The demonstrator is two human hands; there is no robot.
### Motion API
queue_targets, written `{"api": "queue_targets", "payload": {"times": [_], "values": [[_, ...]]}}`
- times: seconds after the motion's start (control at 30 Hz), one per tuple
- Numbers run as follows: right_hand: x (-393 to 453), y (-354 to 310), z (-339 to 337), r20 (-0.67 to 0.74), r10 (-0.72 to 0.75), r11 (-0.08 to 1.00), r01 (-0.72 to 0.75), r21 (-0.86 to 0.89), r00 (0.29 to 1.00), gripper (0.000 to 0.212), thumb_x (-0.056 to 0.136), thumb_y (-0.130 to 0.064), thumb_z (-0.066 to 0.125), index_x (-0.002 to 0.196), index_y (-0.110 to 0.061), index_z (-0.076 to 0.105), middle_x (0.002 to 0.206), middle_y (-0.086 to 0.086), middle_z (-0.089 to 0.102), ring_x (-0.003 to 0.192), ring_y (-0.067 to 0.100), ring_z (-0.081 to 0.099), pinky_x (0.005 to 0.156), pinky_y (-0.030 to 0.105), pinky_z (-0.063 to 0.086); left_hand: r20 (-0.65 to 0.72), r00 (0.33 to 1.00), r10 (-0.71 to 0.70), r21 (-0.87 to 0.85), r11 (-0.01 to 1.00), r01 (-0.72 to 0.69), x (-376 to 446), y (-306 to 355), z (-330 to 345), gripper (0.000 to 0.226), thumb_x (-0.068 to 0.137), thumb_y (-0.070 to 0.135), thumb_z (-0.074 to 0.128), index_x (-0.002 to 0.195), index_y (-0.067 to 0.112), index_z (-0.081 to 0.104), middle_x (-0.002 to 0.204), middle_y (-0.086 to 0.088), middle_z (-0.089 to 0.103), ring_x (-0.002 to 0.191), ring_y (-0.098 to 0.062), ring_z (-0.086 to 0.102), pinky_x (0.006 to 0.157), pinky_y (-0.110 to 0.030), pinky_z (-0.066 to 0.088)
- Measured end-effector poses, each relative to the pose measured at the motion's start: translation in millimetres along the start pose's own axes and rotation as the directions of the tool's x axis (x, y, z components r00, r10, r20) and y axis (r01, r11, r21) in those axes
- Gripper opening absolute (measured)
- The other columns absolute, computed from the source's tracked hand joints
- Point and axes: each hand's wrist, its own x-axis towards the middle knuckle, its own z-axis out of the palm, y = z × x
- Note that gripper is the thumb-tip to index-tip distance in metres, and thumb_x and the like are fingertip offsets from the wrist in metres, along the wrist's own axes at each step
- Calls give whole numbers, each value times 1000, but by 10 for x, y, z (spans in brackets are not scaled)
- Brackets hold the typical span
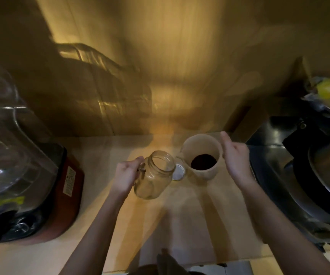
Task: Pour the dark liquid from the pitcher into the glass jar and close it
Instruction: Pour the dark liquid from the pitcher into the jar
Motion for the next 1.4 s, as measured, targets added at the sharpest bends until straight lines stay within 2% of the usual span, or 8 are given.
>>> {"api": "queue_targets", "payload": {"times": [0.13,0.27,0.37,0.5,0.67,0.87,1.07,1.4], "values": [[289,-309,38,29,-131,989,133,-72,991,51,89,-29,58,61,14,57,64,37,57,56,28,55,69,49,54,-3,997,83,17,996,-83,-55,251,-81,43,85,34,54,51,10,45,44,-2,35,40,-11,30,49,-29,25],[497,-612,117,136,-353,912,373,-172,926,55,83,-27,61,49,13,50,46,30,47,44,38,50,55,46,49,-10,990,140,74,988,-139,-64,495,-142,46,86,39,52,55,5,49,49,-6,38,45,-16,33,50,-28,29],[555,-900,199,193,-524,765,558,-323,830,58,83,-18,62,32,-7,36,37,11,29,39,25,35,49,31,35,-51,987,151,154,978,-142,-37,628,-153,50,85,39,53,45,9,48,47,-5,45,47,-18,39,54,-31,34],[574,-1182,278,330,-659,528,729,-436,676,54,76,-34,44,33,-2,49,32,13,39,34,27,41,43,34,43,-58,979,196,237,955,-178,-28,690,-105,47,84,36,52,57,-1,59,58,-9,51,58,-19,46,60,-34,38],[580,-1420,375,400,-751,307,815,-492,525,51,73,-32,37,30,-7,45,27,10,40,28,23,37,34,28,38,-93,958,271,294,927,-233,-59,753,23,43,85,34,51,49,10,46,54,-9,40,57,-22,39,57,-35,33],[679,-1558,435,390,-788,232,817,-528,476,49,72,-29,38,29,-6,45,25,6,33,27,19,29,41,10,12,-189,951,246,248,949,-196,-66,835,174,41,84,28,51,49,9,43,57,-12,36,58,-23,37,56,-35,30],[740,-1645,411,454,-779,147,830,-538,432,46,72,-20,49,29,-4,49,24,8,38,24,22,33,42,11,13,-217,940,263,247,946,-208,-48,913,221,48,83,24,50,41,15,29,48,-4,29,48,-19,30,50,-33,25],[724,-1753,453,500,-794,71,869,-489,346,39,66,-13,52,28,-5,45,23,7,36,24,19,28,42,16,18,-245,936,251,265,946,-184,17,939,241,49,83,27,48,39,14,31,47,-7,32,52,-30,33,55,-34,29]]}}
